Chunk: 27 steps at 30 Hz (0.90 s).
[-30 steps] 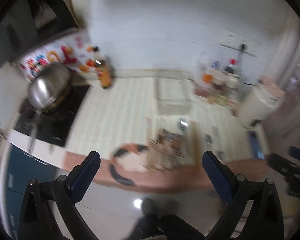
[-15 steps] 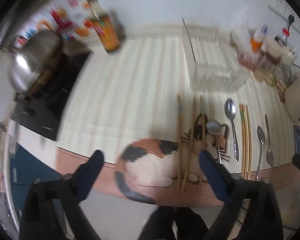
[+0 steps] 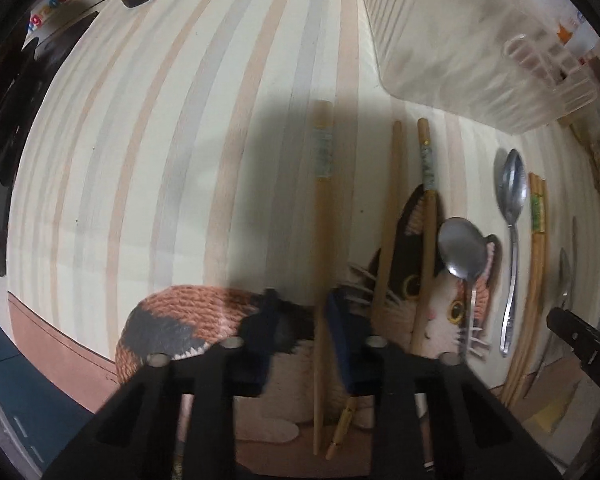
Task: Organize utensils
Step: 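Grasp a wooden chopstick with the left tool while the right tool grasps another, then carry both chopsticks to the clear basket and release them inside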
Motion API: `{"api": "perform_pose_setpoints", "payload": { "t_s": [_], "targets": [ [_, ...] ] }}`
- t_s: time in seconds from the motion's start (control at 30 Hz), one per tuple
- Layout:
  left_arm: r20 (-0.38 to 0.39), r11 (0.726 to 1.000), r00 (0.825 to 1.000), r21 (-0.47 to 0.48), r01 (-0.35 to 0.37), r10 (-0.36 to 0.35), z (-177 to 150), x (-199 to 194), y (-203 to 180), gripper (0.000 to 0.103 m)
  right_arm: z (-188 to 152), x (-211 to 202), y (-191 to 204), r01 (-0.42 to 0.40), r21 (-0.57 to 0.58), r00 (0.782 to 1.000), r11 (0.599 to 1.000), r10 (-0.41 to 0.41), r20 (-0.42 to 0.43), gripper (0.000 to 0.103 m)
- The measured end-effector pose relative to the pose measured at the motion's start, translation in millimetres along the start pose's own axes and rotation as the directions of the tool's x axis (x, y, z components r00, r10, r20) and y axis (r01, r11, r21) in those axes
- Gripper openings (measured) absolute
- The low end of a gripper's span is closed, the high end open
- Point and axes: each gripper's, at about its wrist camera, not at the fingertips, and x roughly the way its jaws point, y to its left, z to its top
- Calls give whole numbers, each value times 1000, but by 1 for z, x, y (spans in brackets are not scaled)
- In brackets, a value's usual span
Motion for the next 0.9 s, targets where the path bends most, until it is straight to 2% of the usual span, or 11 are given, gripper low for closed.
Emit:
{"api": "perform_pose_setpoints", "payload": {
  "t_s": [0.03,0.07,0.13,0.37,0.57,0.67,0.73,0.9],
  "targets": [
    [11,1000,1000,6,-12,12,1,-1,0,6,0,6,2,17,-8,1000,1000,-17,-10,19],
    [16,1000,1000,14,-13,12,2,1,0,6,-1,12,3,23,-13,1000,1000,-24,-19,12],
    [21,1000,1000,23,-11,11,0,2,3,5,-4,14,5,47,-23,999,999,-47,1,7],
    [6,999,1000,32,-14,14,-29,-2,28,5,-31,19,1,72,-59,996,996,-75,-48,7],
    [5,999,1000,52,-14,13,-30,2,37,6,-48,23,7,103,-70,993,992,-107,-55,7],
    [5,998,1000,58,-11,11,-30,-3,37,6,-39,22,7,111,-65,991,992,-116,-73,8],
    [4,998,1000,58,-10,10,-26,-4,41,6,-21,19,8,110,-49,990,993,-113,-83,8],
    [7,998,1000,60,-15,15,-27,2,27,6,-15,18,10,132,-56,988,990,-136,-66,8]
  ]
}}
